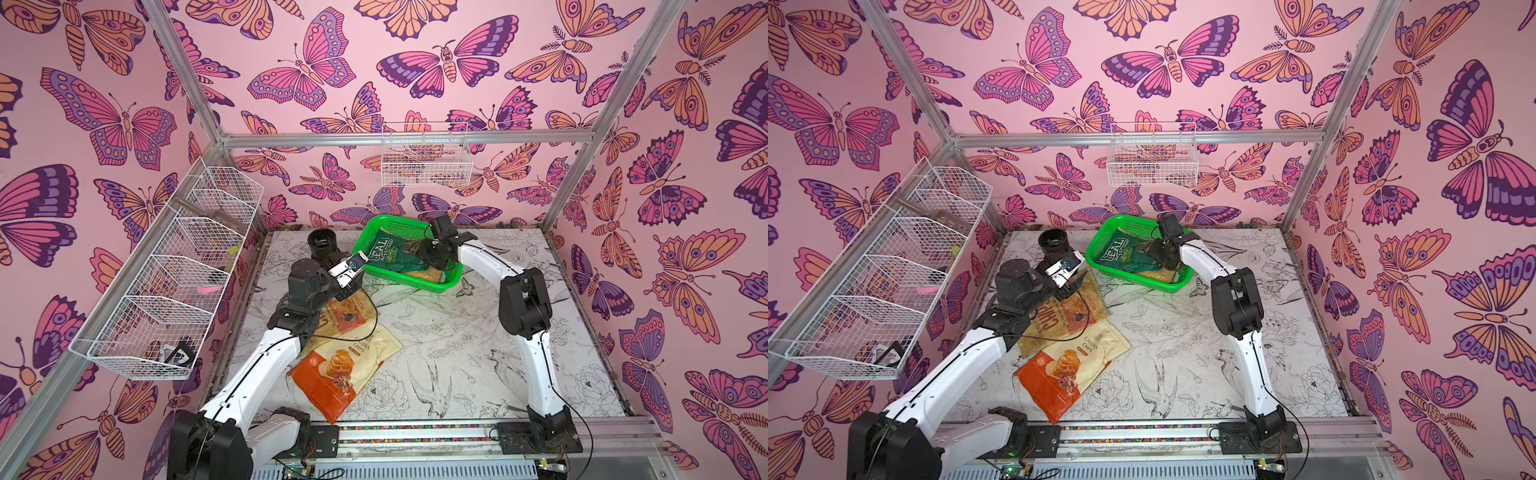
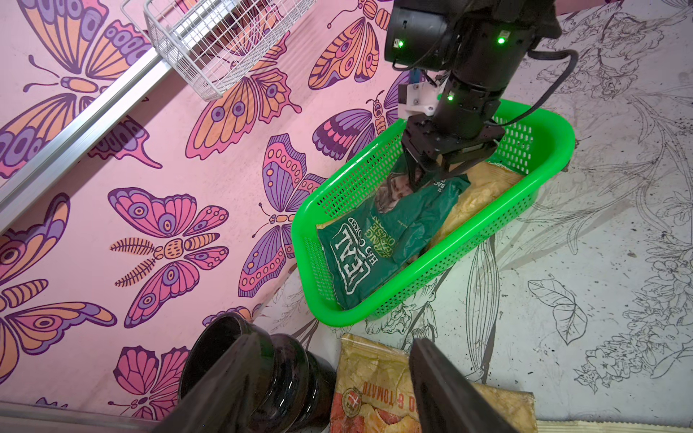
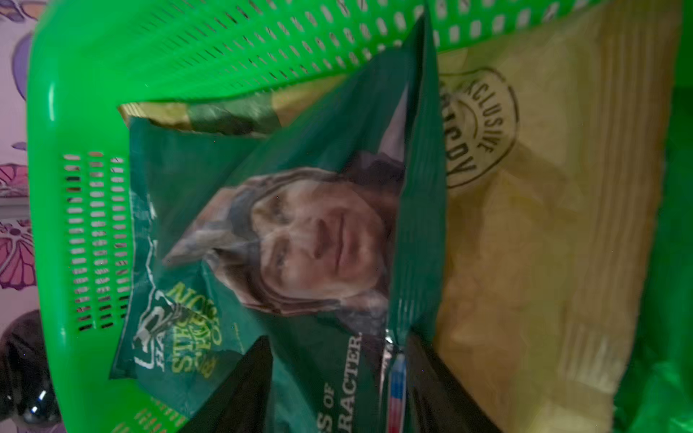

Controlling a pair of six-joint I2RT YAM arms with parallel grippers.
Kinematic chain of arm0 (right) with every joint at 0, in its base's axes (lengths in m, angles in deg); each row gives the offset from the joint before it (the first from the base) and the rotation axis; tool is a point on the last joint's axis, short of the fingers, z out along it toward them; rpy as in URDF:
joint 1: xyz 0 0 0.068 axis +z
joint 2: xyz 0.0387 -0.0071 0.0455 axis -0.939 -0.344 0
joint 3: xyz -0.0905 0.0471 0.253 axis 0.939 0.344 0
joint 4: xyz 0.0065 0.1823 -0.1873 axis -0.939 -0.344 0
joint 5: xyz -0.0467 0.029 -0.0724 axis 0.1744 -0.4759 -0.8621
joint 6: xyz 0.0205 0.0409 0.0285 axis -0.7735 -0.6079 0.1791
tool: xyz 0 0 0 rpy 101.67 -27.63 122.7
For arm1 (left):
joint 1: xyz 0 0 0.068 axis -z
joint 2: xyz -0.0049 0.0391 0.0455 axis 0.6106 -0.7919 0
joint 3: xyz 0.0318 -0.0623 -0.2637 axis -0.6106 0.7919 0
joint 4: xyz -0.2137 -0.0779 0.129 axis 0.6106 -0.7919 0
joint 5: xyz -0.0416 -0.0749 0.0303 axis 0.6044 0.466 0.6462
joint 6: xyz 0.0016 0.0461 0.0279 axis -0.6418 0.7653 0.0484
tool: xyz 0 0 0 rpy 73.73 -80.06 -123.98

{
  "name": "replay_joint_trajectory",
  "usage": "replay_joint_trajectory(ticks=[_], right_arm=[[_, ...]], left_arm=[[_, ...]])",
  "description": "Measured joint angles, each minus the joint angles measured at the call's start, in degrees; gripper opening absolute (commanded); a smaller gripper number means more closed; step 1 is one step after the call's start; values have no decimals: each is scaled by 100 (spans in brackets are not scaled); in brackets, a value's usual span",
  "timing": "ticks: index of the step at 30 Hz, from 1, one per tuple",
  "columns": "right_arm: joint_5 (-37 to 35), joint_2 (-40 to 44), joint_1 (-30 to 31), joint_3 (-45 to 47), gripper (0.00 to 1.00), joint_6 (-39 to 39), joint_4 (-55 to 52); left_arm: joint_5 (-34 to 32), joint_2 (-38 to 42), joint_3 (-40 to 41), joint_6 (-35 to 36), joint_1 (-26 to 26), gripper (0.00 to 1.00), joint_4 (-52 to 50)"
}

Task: Put the potato chips into the basket
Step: Place the potato chip in the basket.

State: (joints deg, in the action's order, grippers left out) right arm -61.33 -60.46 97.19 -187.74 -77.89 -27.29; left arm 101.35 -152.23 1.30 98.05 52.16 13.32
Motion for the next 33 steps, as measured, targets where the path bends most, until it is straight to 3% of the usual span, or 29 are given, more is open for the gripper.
replay_joint_trajectory(ticks=[5,10,14,17,24,29,33], right_arm=[[-94,-4,-48,-339,60,621,-859],[-632,-205,162,-1641,56,1276,-1453],[-723,-509,398,-2544,51,1655,-1010],[-629,-870,479,-2745,58,1755,-378],[-376,-2240,424,-2951,60,1840,212],[-229,-2229,391,-2949,64,1792,280],[-164,-2164,385,-2944,66,1768,234]], left_arm=[[0,0,0,0,0,70,-2],[2,0,0,0,0,70,-2],[2,0,2,0,0,70,-2],[4,0,2,-2,0,70,-2],[22,0,2,-2,0,70,-2],[22,0,7,0,0,72,-2],[20,0,9,-2,0,78,-2]])
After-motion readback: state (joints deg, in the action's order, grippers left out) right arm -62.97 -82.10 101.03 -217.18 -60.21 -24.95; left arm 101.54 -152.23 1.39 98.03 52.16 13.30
